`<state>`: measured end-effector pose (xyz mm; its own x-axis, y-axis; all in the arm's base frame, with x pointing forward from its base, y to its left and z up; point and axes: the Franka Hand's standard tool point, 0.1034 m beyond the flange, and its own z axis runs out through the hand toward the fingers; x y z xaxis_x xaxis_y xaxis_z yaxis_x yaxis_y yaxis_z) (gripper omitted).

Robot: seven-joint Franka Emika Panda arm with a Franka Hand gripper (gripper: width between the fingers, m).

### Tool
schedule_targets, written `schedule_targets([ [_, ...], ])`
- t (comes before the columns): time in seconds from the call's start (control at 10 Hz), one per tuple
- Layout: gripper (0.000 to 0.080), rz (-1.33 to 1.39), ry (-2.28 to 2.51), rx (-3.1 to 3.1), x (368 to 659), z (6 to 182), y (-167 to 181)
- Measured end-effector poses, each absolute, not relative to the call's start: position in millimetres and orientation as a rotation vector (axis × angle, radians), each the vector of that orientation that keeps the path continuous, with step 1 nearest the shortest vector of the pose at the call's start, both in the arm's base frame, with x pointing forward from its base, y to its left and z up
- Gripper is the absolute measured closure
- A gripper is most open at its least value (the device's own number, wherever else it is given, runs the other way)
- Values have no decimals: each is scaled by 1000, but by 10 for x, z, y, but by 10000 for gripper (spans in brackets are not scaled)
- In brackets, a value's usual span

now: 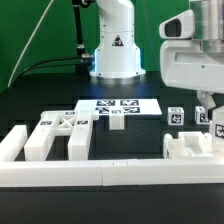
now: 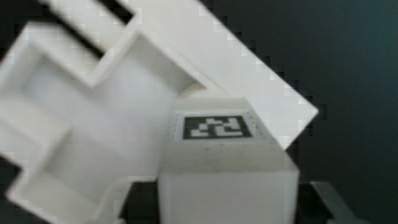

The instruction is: Assemble chair

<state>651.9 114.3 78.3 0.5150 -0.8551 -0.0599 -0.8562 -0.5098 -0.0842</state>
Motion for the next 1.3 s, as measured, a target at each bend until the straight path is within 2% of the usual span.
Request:
schedule_targets([
  [0.3,512,27,1691,-2509,6511,785,1133],
  [0.4,458,26,1676,-2519,6510,783,1134],
  [0.5,458,18,1586,-2577,6511,777,1134],
  [0.6,272,-4,1317,-2724,6508,746,1137],
  [0.7,272,25,1176,-2808,6456,738,1202],
  [0.8,172,35,919,-2905,6430,745,1277],
  [1.1,150,-5,668,-2968,6400,757,1312],
  [1.2,150,-15,502,-3005,6402,757,1305],
  [1.3,150,-44,139,-3073,6422,762,1270],
])
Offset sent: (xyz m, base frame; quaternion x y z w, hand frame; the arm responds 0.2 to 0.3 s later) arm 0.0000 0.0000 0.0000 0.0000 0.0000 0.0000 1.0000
